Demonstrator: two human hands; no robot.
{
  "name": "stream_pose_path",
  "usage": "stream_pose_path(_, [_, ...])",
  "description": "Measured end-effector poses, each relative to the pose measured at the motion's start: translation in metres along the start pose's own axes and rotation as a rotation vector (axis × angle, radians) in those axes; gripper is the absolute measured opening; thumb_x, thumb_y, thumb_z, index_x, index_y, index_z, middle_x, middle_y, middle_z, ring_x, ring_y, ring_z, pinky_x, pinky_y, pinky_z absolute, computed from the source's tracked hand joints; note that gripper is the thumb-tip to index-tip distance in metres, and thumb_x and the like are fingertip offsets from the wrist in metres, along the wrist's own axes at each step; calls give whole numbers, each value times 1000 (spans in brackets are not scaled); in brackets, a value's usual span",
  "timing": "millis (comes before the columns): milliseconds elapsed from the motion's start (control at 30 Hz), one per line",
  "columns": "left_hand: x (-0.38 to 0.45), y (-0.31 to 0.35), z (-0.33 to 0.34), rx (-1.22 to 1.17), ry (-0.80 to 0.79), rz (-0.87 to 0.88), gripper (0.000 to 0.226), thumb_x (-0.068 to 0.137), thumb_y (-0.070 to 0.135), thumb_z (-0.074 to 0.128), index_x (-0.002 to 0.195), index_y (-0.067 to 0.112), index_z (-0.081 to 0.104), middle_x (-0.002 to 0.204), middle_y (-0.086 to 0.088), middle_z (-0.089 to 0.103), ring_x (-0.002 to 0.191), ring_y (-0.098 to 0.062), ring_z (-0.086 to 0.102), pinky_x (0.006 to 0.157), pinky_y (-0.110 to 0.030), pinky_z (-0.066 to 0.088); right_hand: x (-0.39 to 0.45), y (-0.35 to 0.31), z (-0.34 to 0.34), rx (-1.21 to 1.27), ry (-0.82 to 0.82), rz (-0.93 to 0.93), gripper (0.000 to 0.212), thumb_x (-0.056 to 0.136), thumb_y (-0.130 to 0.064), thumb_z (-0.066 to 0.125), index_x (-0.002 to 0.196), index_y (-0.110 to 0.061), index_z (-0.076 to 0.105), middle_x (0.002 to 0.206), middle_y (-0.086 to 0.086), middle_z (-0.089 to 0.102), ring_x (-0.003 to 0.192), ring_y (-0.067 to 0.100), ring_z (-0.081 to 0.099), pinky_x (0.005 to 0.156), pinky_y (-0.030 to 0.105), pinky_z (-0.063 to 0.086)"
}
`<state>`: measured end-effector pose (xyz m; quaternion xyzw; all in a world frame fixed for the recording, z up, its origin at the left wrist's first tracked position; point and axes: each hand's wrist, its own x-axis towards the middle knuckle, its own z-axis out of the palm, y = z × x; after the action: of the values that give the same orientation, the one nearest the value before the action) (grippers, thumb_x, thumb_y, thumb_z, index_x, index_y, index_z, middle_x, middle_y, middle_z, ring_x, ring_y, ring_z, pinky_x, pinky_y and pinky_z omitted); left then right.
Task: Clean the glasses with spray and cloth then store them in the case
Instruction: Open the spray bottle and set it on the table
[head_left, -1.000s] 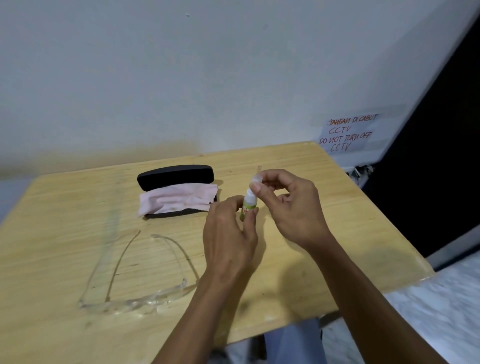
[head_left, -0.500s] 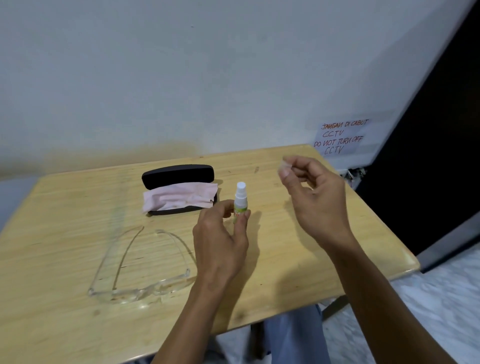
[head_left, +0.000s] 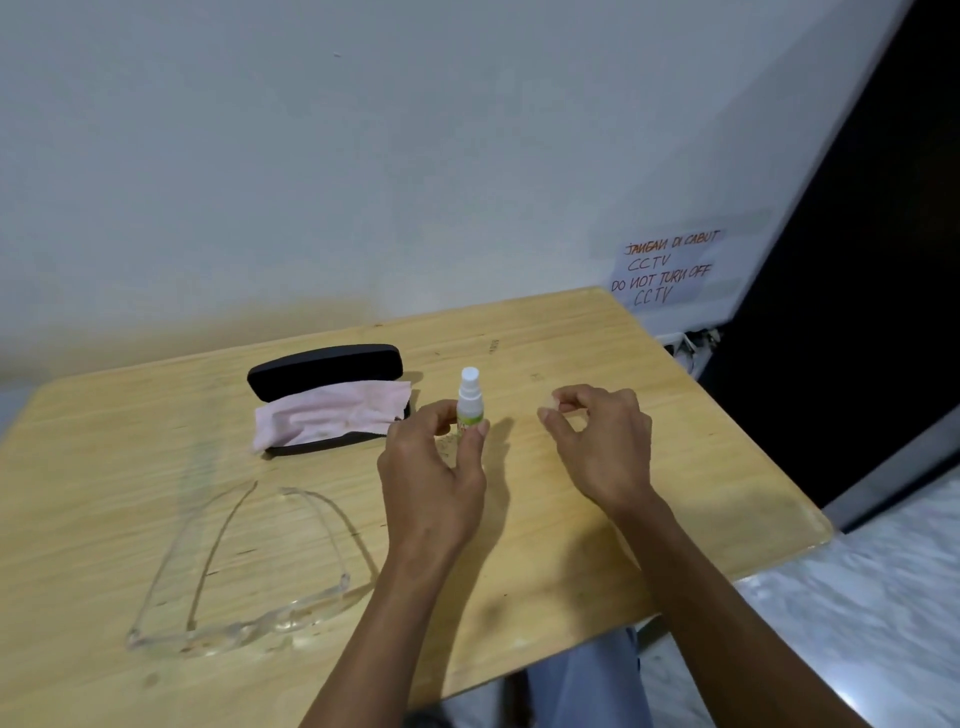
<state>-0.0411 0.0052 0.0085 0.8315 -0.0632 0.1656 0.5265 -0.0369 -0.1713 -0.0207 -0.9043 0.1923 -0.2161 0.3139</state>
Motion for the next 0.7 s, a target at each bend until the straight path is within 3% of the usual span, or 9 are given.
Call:
stream_pose_path(133, [4, -2, 10, -3, -6, -1, 20, 86, 28, 70, 104, 20, 72, 94, 12, 67, 98, -14, 61, 85, -37, 51, 0, 3, -1, -75, -11, 6, 27, 90, -46, 66, 111, -30, 71, 106, -14, 71, 115, 18, 48, 98, 38, 31])
stream_pose_path(333, [14, -1, 29, -14, -28, 23, 17, 85, 26, 71, 100, 19, 74, 88, 24, 60, 97, -11, 59, 82, -35, 50, 1, 6, -2, -111, -23, 24, 30, 89, -49, 67, 113, -31, 69, 108, -14, 70, 116, 18, 50, 97, 38, 33])
stream_pose_path(467, [30, -6, 48, 12, -49, 24, 18, 85, 28, 69, 99, 18, 74, 98, 11, 72, 100, -16, 60, 81, -28, 42, 0, 8, -6, -87, -35, 30, 42, 85, -51, 71, 121, -31, 66, 114, -14, 68, 119, 17, 49, 98, 37, 33])
stream_pose_path(700, [46, -20, 64, 3, -102, -48, 25, 83, 34, 67, 104, 23, 74, 96, 10, 75, 102, -18, 62, 83, -31, 46, -3, 4, -6, -46, -17, 22, 42, 85, -50, 71, 121, -30, 65, 113, -14, 69, 118, 16, 49, 98, 35, 33])
